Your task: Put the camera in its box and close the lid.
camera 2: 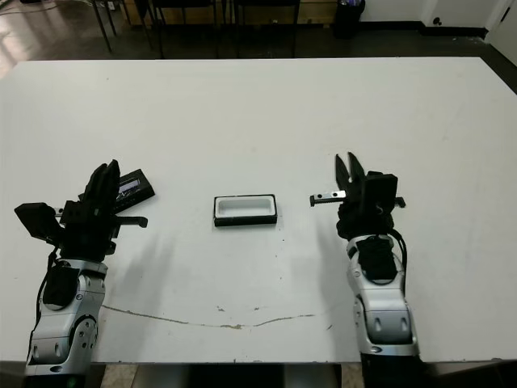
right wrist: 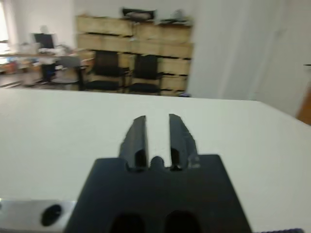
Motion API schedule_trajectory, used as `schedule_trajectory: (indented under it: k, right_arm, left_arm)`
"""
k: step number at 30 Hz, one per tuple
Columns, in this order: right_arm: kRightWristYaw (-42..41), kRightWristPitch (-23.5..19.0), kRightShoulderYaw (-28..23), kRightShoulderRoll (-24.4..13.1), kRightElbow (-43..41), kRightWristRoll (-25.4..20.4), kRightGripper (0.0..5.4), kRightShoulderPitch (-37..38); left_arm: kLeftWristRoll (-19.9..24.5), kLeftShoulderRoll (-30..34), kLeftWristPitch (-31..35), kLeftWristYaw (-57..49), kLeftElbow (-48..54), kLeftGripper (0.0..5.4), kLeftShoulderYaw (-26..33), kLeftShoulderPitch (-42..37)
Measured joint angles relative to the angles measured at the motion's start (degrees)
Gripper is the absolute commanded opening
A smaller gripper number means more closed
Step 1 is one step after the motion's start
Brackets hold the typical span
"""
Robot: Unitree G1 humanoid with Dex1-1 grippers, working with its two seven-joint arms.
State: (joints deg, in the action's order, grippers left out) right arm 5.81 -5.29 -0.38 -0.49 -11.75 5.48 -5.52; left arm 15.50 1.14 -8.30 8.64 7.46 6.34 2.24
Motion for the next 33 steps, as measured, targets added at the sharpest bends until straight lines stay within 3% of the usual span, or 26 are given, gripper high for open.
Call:
schedule_trajectory:
  k: [6, 13, 21, 33]
  right_arm:
    - [6.70, -0.55, -1.40, -0.61, 7.20, 6.61, 2.09, -6.58]
    - [8.09, -2.82, -3.46, -1.47, 16.32, 6.73, 3.61, -13.41]
    - [8.08, -3.97, -4.60, -2.17, 23.18, 6.08, 5.38, -15.23]
    - [6.47, -4.20, -8.22, -2.90, 29.16, -0.24, 5.38, -15.97]
  left_arm:
    - [0.16, -0.30, -0.32, 0.60, -0.81, 0.00, -0.38, -0.26]
    - [0.26, -0.52, -0.67, 1.14, -1.08, 0.00, -0.59, -0.35]
    - [1.78, -0.84, -0.73, 2.06, -1.24, 0.00, -0.44, -0.26]
    - [2.15, -1.03, -0.77, 2.12, -1.42, 0.00, -0.44, -0.03]
